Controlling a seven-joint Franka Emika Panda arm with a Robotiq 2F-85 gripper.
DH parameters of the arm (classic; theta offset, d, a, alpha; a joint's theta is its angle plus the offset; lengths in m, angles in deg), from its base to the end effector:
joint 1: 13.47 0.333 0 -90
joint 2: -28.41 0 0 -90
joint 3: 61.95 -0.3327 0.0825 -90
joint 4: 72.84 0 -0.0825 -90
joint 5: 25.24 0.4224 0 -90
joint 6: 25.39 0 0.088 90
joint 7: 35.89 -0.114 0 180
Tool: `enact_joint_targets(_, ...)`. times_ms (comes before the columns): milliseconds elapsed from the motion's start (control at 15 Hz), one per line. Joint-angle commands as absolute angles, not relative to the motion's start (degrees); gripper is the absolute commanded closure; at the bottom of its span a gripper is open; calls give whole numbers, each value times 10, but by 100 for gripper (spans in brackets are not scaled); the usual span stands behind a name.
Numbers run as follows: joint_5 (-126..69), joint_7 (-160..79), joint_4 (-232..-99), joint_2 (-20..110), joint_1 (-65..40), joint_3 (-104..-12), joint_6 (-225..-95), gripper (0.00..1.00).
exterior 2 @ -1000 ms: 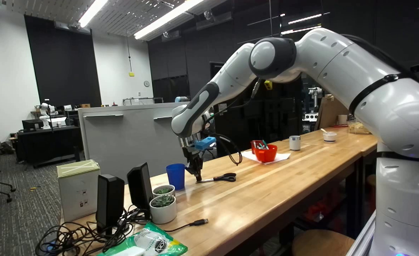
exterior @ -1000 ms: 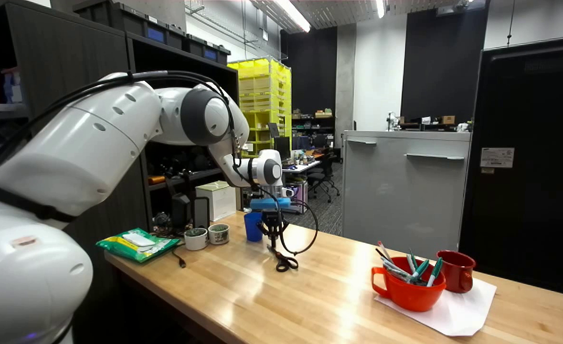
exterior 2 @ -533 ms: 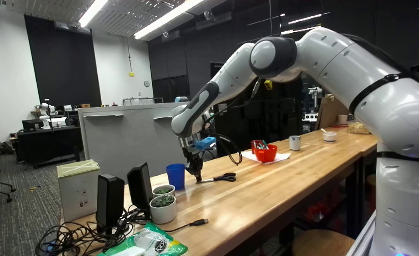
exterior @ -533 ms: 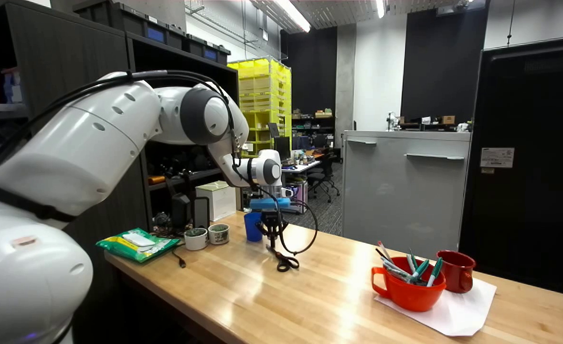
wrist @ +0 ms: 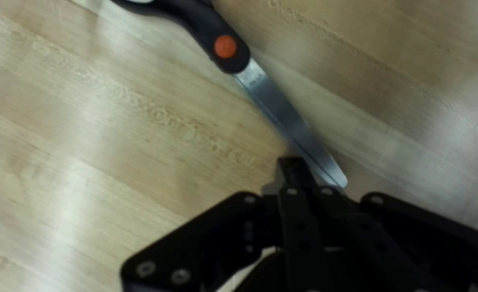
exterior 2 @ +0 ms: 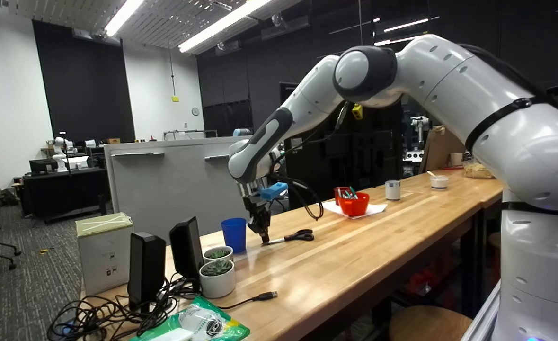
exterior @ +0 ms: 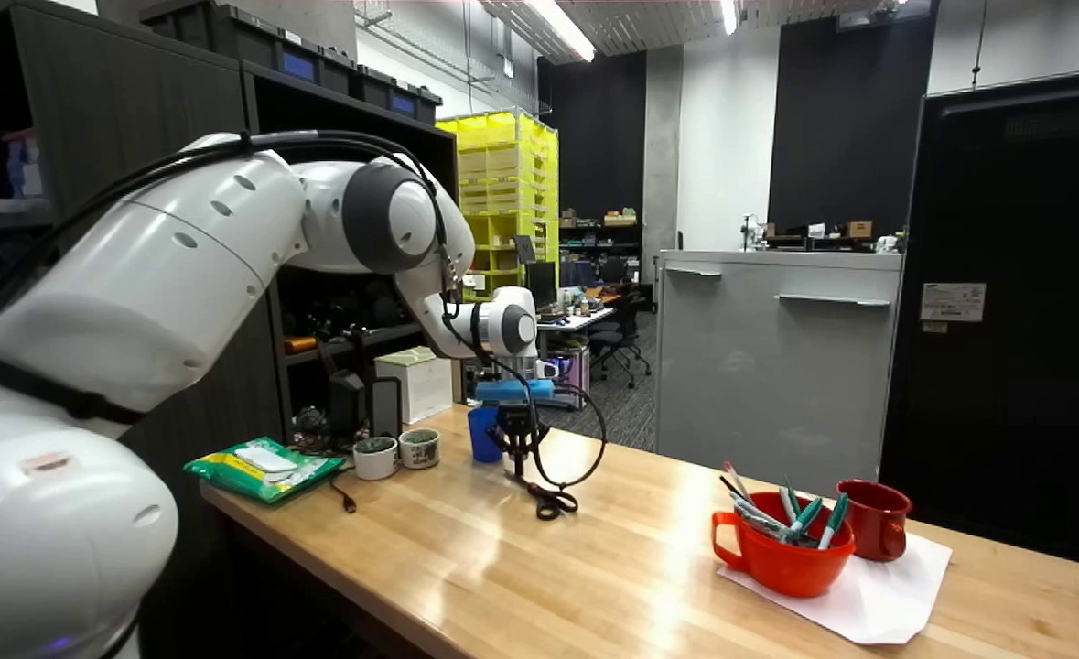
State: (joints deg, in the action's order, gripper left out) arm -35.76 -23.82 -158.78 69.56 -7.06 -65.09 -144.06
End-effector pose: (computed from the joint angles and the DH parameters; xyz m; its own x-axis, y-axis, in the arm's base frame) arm 0.7311 0.1065 0.2157 0.8833 0.4374 -0.1686 0.4542 -0.8876 0.0766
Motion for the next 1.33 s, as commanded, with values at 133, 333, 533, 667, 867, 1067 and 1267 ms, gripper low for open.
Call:
enact_joint_targets(133, -357, -236, -1640, 677, -70, -660, -1438, 100)
enact_joint_targets(333, -356, -237, -1647, 672, -70, -662, -1440, 100)
enact_joint_targets(533, -356, -237, -1656, 667, -71, -662, -1443, 100)
enact_joint_targets(667, -356, -237, -1660, 665, -71, -663, -1445, 100)
enact_joint_targets(867, -356, -237, -1665, 661, -71, -663, -1447, 100)
enact_joint_targets(1067, -362, -243, -1662, 658, -67, -660, -1452, 100)
enact_joint_targets(1267, -367, -245, -1660, 652, -65, -658, -1462, 100)
